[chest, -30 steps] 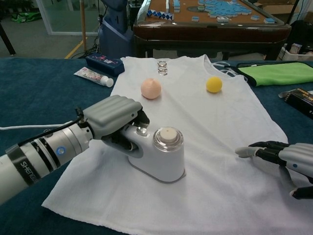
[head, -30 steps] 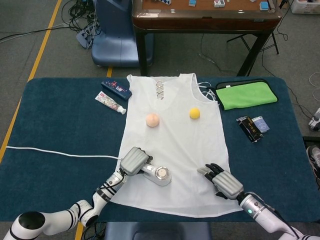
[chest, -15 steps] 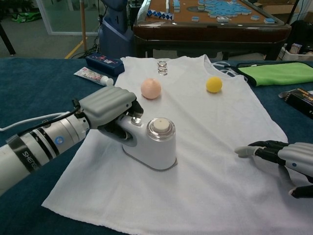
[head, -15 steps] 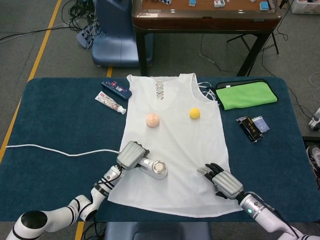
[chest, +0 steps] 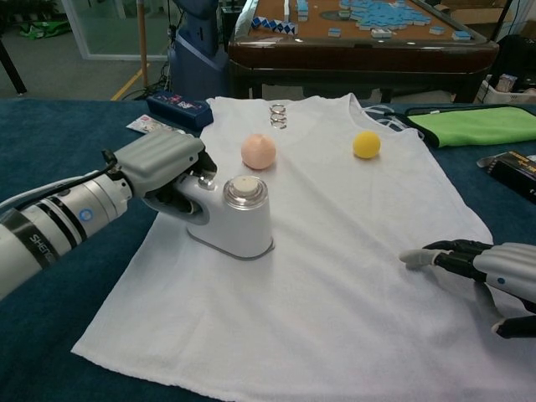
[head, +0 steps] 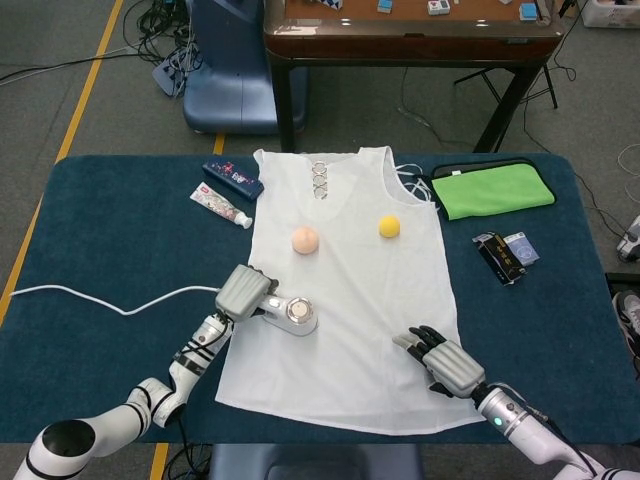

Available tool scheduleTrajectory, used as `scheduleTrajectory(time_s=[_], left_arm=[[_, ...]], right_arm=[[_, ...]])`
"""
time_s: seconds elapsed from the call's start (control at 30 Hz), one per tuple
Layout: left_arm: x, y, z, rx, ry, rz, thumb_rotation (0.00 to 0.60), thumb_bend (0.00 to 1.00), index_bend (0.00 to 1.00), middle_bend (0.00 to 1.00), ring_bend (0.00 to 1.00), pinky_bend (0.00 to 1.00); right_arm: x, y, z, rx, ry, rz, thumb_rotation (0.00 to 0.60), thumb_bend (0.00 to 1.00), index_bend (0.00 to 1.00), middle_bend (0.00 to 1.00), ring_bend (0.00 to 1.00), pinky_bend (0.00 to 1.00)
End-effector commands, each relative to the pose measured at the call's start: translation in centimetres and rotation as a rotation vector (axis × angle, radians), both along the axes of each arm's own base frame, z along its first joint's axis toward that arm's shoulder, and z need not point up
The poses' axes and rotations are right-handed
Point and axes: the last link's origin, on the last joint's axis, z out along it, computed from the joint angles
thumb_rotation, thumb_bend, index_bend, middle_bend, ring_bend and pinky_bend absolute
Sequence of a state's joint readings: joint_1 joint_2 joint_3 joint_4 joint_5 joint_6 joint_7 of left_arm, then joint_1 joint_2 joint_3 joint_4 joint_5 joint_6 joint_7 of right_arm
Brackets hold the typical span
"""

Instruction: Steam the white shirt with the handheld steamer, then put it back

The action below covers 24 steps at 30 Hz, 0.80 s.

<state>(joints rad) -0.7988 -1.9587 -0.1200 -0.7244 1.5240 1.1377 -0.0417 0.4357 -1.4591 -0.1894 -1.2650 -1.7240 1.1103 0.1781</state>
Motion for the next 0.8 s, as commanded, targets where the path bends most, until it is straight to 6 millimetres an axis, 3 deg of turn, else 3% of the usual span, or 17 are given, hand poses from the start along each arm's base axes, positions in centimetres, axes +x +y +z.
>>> scheduleTrajectory(time_s=[0.03,0.23,0.47,0.8], left_arm=[[-0.5,0.4,0.5,0.014,0.0,0.012,0.6,0.21,0.83,0.8,0.69,0.66],[-1.9,1.0,1.6,0.029,-0.01,0.051,0.6,0.2,0.83,0.8,0.69,0.66],[-2.9,-0.1,1.6,-0.014,-0.049,0.088,0.6,0.2,0.83,0.8,0.69,0.66],[-0.7,-2.0,0.1,-0.057,-0.077,0.054,0.6,0.21,0.83,0.79,0.68,0.66]], right_arm=[[0.0,0.0,0.0,0.0,0.0,-0.001,0.6,1.0,0.0,0.12,0.01,0.0],[0.1,-0.1,0.1,-0.002,-0.002,0.002,0.6,1.0,0.0,0.12,0.01,0.0],[0.2,-0.1,0.0,0.001,-0.003,0.004,0.6,1.0,0.0,0.12,0.01,0.0],[0.1,0.1,0.0,0.001,-0.006,0.0,0.6,1.0,0.0,0.12,0.01,0.0]])
